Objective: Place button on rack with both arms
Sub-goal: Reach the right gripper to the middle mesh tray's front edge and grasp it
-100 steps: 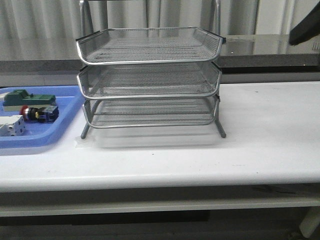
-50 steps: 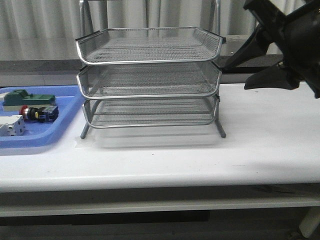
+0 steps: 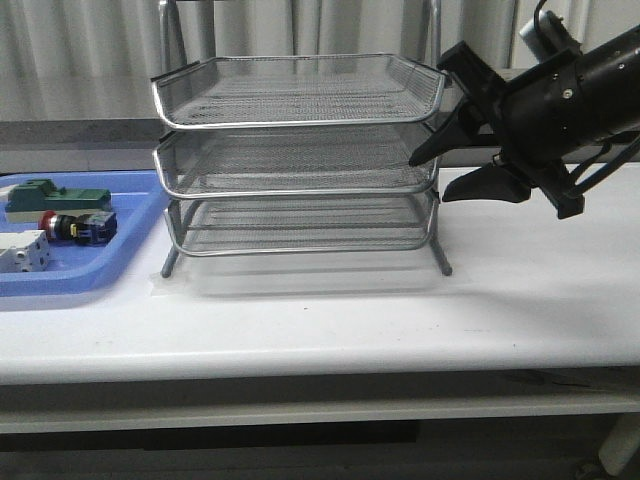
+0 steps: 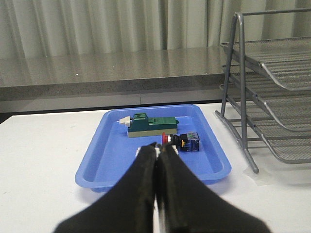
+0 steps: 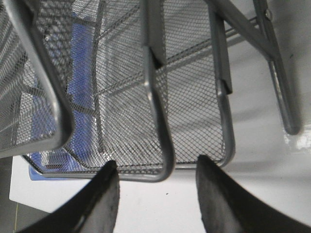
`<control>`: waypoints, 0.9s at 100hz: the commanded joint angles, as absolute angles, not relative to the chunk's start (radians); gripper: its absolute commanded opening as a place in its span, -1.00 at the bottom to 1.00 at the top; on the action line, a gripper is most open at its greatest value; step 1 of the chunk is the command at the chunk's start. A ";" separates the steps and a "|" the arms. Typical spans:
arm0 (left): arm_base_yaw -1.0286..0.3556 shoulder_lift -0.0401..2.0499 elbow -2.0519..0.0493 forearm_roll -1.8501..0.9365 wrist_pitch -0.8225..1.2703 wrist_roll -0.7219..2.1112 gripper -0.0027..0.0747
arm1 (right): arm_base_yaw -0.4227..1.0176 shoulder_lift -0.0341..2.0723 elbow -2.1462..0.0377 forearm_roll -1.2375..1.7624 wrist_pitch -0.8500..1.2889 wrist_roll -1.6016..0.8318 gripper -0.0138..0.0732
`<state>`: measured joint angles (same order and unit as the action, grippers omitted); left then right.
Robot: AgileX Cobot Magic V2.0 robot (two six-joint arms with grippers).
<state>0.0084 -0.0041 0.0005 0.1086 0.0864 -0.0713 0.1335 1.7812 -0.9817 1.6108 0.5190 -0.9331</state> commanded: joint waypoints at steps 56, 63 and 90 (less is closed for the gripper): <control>0.012 -0.039 0.048 0.108 0.000 -0.082 -0.98 | 0.132 1.840 -1.095 1.685 0.616 -0.949 -0.24; 0.012 -0.039 0.048 0.108 0.000 -0.082 -0.98 | 0.132 1.840 -1.095 1.685 0.617 -0.949 -0.39; 0.012 -0.039 0.048 0.108 0.000 -0.082 -0.98 | 0.132 1.840 -1.085 1.680 0.624 -0.949 -0.51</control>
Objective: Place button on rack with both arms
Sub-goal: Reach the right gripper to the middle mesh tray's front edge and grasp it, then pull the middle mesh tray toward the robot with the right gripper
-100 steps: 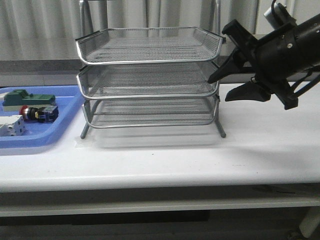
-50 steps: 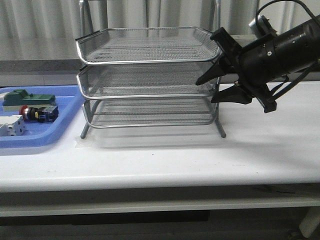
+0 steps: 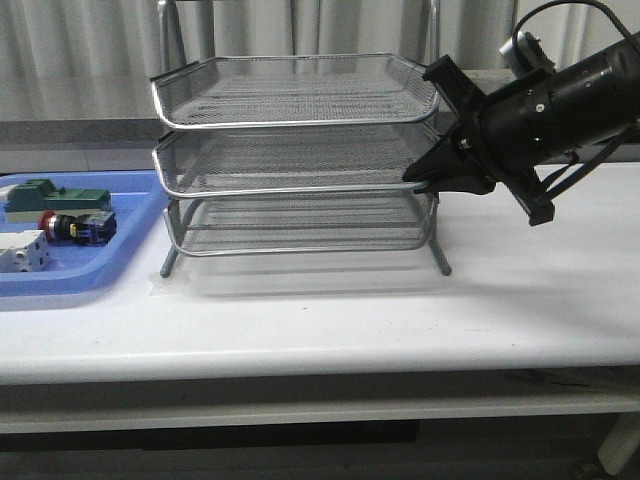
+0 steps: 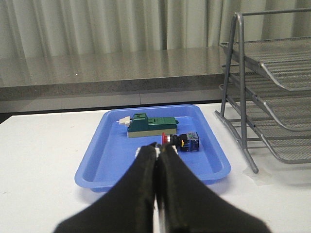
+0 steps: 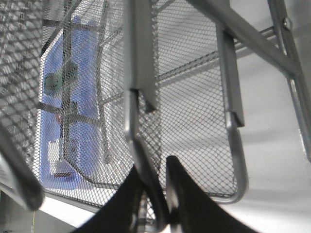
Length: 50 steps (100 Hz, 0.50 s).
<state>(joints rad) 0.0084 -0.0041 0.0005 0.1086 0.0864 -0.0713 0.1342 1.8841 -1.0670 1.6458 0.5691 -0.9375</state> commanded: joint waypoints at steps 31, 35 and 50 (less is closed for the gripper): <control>0.012 -0.039 0.048 0.108 0.000 -0.082 -0.98 | 0.132 1.836 -1.001 1.648 0.695 -0.954 -0.51; 0.012 -0.039 0.048 0.108 0.000 -0.082 -0.98 | 0.132 1.830 -0.991 1.637 0.707 -0.959 -0.51; 0.012 -0.039 0.048 0.108 0.000 -0.082 -0.98 | 0.132 1.793 -0.930 1.597 0.726 -0.968 -0.51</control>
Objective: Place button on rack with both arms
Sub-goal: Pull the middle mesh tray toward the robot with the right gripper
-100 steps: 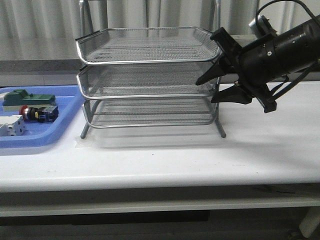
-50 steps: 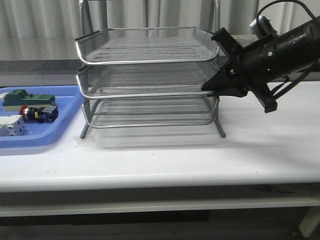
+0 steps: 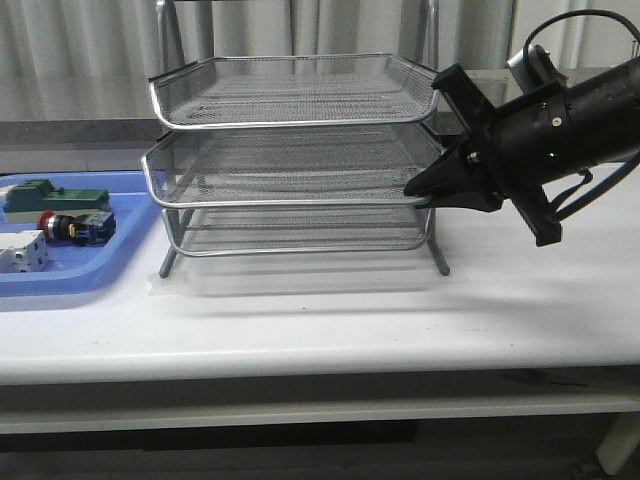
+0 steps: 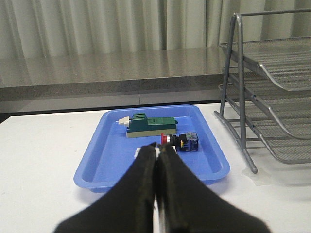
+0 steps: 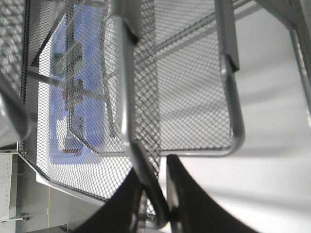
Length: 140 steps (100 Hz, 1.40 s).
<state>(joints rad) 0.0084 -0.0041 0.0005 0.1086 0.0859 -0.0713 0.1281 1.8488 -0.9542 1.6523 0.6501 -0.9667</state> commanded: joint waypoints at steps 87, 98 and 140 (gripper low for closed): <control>0.012 -0.039 0.048 0.108 0.000 -0.082 -0.98 | 0.132 1.462 -0.589 1.574 0.696 -1.004 -0.26; 0.012 -0.039 0.048 0.108 0.000 -0.082 -0.98 | 0.132 1.441 -0.589 1.574 0.700 -1.018 0.22; 0.012 -0.039 0.048 0.108 0.000 -0.082 -0.98 | 0.132 1.285 -0.589 1.418 0.716 -0.949 0.55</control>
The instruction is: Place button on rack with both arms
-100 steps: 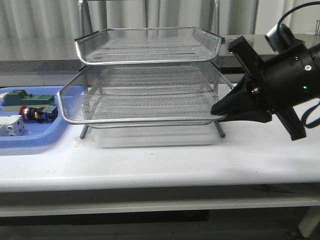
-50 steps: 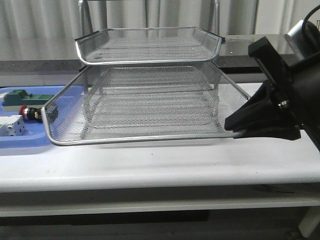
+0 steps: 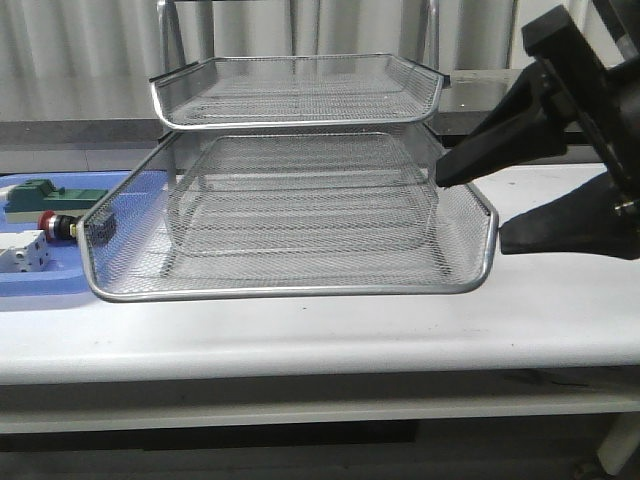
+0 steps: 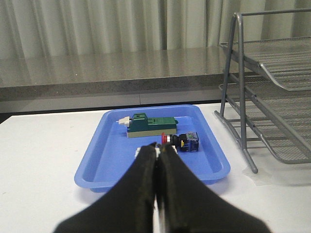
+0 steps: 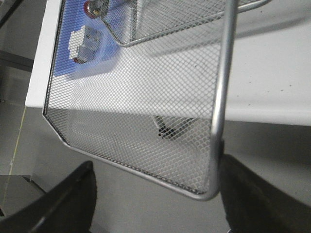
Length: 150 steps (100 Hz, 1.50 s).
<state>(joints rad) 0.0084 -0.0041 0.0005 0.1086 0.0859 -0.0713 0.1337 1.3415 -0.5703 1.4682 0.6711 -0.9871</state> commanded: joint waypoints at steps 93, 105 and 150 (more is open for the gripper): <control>0.012 -0.039 0.048 0.108 0.000 -0.082 -0.98 | 0.132 0.663 -0.791 0.156 0.979 0.031 0.39; 0.012 -0.039 0.048 0.108 0.000 -0.082 -0.98 | 0.132 0.602 -0.829 0.093 1.049 0.071 0.39; 0.012 -0.039 0.048 0.108 0.000 -0.082 -0.98 | 0.132 0.474 -0.837 0.000 1.159 0.137 0.12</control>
